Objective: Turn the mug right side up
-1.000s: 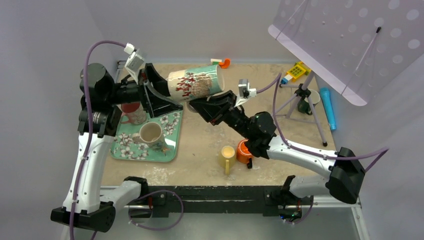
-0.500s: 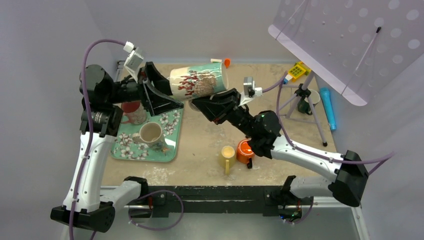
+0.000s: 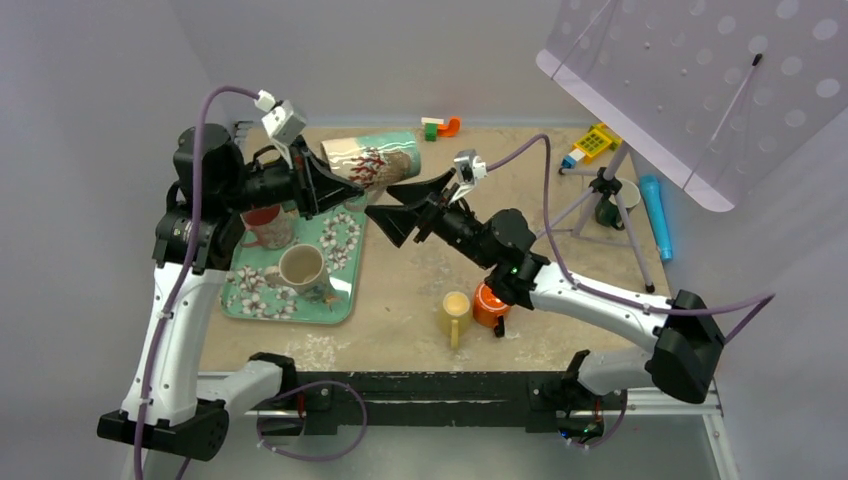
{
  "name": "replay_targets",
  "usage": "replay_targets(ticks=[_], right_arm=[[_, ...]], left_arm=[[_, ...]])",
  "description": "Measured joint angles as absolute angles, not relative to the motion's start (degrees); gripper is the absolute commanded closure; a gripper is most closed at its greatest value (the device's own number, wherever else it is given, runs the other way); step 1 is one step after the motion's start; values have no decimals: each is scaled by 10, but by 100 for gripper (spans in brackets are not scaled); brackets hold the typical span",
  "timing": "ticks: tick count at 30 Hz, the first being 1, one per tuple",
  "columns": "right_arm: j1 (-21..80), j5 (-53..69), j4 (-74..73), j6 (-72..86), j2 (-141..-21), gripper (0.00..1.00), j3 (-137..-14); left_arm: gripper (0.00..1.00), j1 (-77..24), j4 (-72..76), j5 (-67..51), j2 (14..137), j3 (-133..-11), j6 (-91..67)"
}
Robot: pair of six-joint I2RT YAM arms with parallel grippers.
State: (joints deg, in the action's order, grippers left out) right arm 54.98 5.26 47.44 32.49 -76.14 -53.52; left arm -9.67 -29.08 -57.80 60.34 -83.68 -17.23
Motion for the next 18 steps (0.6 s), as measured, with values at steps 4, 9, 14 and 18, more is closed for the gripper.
replay_targets(ticks=[4,9,14,18], right_arm=[[549,-41,353,305,-725,10,-535],[550,-149,242,279,-677,7,-523],[541,-215,144,258,-652,6,-516],[510,-220,88,254,-643,5,-511]], left_arm=[[100,-99,-416,-406,641,-860,12],[100,-106,-529,-195,777,-882,194],[100,-131,-609,-62,931,-883,284],[100,-140,-627,-12,996,-886,316]])
